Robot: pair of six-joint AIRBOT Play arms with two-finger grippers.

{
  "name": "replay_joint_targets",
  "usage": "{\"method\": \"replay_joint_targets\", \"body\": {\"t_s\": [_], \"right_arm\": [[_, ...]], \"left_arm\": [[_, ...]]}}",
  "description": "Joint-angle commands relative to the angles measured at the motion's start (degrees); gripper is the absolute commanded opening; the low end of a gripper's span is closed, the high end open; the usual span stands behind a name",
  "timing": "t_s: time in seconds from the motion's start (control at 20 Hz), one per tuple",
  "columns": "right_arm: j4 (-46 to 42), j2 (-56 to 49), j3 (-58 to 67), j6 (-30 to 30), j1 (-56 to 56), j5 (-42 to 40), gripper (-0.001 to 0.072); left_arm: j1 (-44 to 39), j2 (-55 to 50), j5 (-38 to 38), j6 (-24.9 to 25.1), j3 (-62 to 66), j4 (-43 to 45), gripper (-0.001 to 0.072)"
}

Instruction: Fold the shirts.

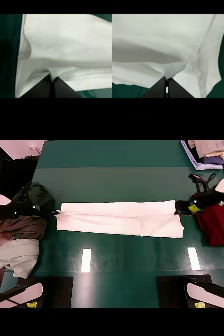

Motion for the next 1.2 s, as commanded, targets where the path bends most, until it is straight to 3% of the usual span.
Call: {"method": "replay_joint_targets", "body": {"t_s": [0.0,0.05,0.1,0.15,0.2,0.25,0.5,0.55,0.65,0.7,0.8,1.15], "right_arm": [[3.54,-7.82,6.27,-0.04,0.02,-4.46,0.0017],[5.20,-9.66,7.93,-0.02,0.02,-6.16,0.0018],[6.58,-11.32,9.60,0.11,0.02,-7.89,0.0022],[8.26,-12.61,11.04,0.04,0.02,-8.79,0.0117],[9.31,-13.55,12.33,0.04,0.00,-9.22,0.0384],[9.97,-14.12,13.46,0.04,-0.17,-8.41,0.0498],[9.90,-9.90,10.01,-7.52,-5.88,0.00,0.0497],[9.90,-8.28,7.52,-9.14,-8.09,0.20,0.0496],[11.06,-6.10,2.82,-11.45,-12.90,0.11,0.0497],[13.57,-5.84,0.94,-13.31,-15.61,0.39,0.0499],[20.35,-6.95,-2.21,-16.98,-21.27,1.40,0.0670],[23.37,-16.59,-2.75,-24.76,-26.27,2.45,0.0658]], "left_arm": [[0.02,-5.68,2.75,0.26,3.65,-1.66,0.0024],[0.02,-6.45,4.13,0.17,4.09,-2.10,0.0136],[0.02,-6.62,5.79,-0.39,4.24,-2.32,0.0416],[0.02,-6.69,7.23,-1.05,4.39,-3.39,0.0574],[0.02,-6.67,7.48,-1.42,4.94,-3.80,0.0572],[0.02,-6.67,6.58,-1.40,5.77,-3.93,0.0572],[0.02,-6.67,-5.84,0.26,10.08,-4.13,0.0567],[0.02,-6.73,-7.48,0.33,9.99,-4.11,0.0439],[0.02,-6.78,-8.94,1.92,9.99,-4.15,0.0070],[0.02,-6.78,-9.38,2.19,9.99,-4.20,0.0023],[0.02,-6.78,-10.67,2.14,9.99,-4.68,0.0022],[-0.50,-6.78,-15.56,2.19,9.99,-5.60,0.0022]]}}
